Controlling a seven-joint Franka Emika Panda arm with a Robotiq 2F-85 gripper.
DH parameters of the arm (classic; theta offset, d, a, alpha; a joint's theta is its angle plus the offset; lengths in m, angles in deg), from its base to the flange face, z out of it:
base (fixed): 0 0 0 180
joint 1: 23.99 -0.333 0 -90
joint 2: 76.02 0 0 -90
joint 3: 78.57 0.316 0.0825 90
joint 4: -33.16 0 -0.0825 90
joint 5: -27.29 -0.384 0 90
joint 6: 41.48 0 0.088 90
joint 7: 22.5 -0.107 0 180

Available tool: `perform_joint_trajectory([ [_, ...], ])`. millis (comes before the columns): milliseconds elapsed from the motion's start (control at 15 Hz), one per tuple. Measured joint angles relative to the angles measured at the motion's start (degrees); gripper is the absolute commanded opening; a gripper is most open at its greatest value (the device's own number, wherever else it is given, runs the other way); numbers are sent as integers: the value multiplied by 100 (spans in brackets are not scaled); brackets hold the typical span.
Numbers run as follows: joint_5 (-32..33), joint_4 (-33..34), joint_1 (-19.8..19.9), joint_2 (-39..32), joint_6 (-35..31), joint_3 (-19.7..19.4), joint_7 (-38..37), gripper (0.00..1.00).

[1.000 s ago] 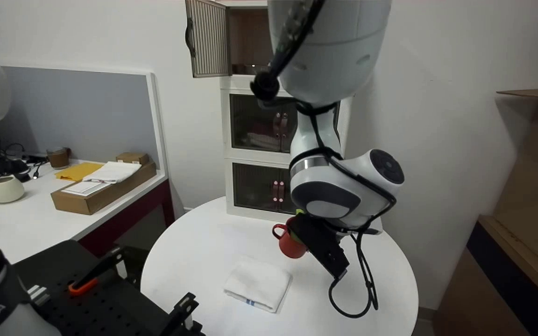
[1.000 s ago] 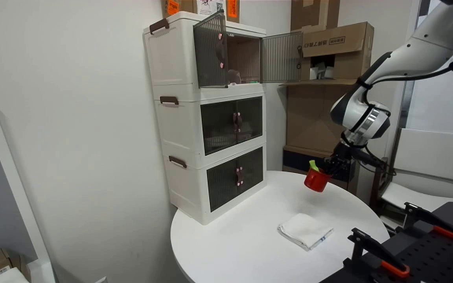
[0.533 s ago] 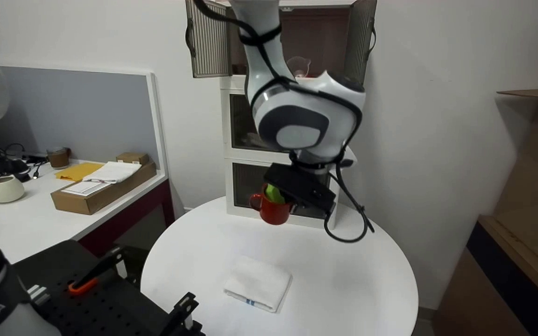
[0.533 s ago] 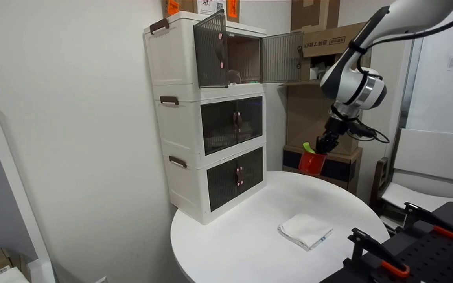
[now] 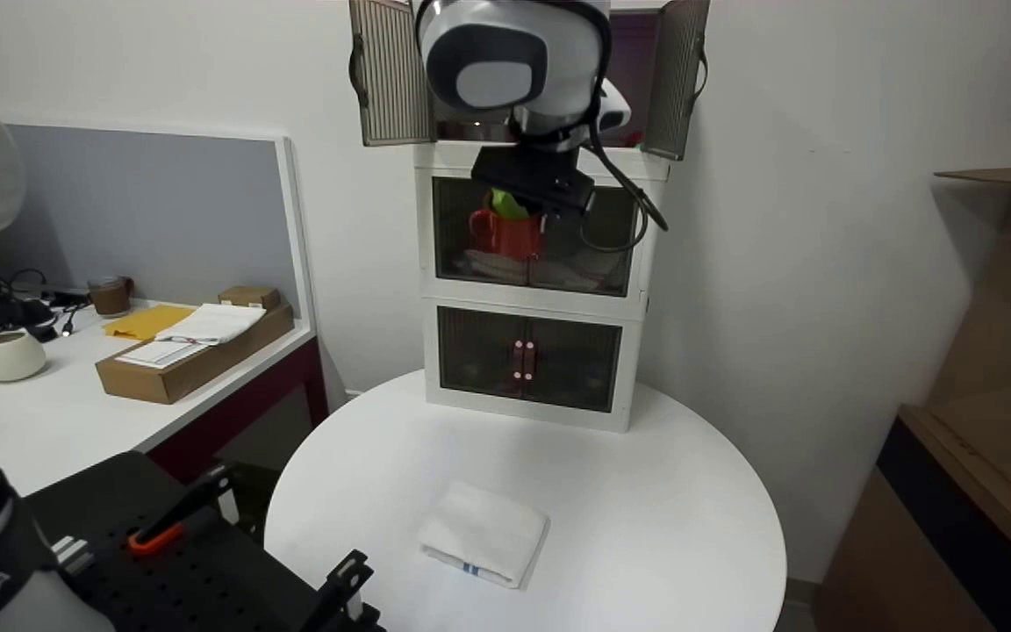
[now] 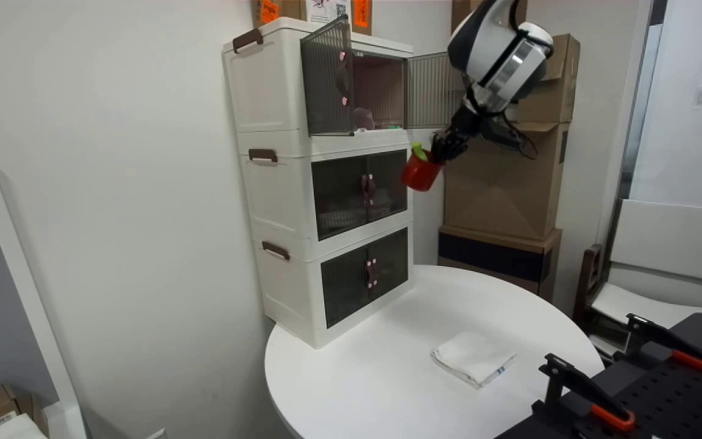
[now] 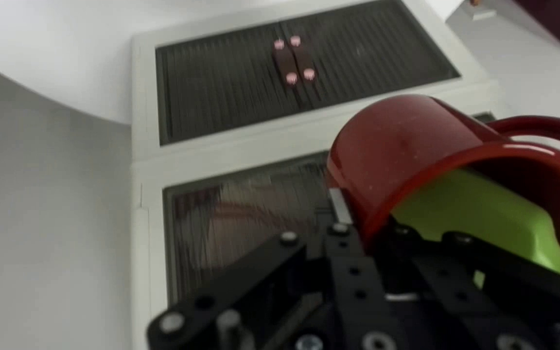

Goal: Pick up the cup from the table and put it in the cabinet

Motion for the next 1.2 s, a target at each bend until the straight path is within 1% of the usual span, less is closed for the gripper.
perform_joint_trajectory([
  [67,-189,181,46,103,-1,126,-5,1],
  [200,-471,524,106,281,-9,258,-38,1],
  [400,-663,907,148,414,-56,269,-133,1],
  [667,-667,1165,184,388,-328,202,-348,1],
  [933,-668,1419,122,97,-835,187,-565,1],
  [1200,-668,1733,-174,-445,-1438,192,-713,1],
])
